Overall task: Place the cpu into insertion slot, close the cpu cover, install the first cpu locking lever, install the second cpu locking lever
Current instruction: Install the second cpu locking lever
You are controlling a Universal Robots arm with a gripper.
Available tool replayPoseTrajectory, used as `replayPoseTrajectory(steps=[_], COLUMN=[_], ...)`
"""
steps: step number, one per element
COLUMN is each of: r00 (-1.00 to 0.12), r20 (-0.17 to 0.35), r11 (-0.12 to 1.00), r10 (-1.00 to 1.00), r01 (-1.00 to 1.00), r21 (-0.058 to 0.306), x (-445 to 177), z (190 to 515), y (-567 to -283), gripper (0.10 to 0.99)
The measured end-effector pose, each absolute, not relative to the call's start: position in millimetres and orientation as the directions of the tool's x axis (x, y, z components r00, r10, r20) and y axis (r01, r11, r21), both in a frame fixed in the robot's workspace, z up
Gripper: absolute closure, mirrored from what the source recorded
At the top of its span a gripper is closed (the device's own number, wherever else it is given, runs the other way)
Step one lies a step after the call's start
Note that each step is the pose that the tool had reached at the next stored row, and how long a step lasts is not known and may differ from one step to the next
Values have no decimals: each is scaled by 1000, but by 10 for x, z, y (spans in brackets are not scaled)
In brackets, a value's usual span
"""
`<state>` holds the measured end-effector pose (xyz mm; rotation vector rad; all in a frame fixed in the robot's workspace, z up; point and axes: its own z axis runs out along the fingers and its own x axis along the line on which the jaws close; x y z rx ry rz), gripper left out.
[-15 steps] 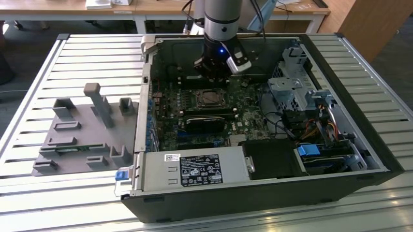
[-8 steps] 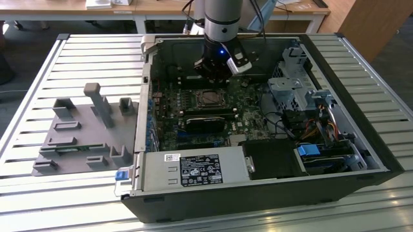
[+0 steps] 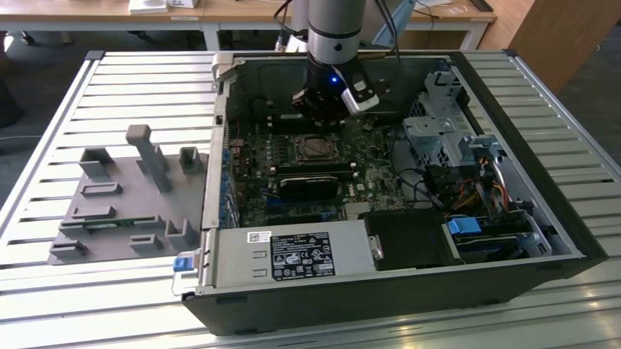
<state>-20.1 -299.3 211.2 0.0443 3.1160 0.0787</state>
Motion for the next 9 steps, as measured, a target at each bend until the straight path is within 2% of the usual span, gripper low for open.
replayPoseTrajectory(steps=[9], r00=[-999], r20=[-24], r11=[998], r10=[29], r01=[28], r21=[51], x=[-201], z=[2175], y=[-2995], gripper=[980])
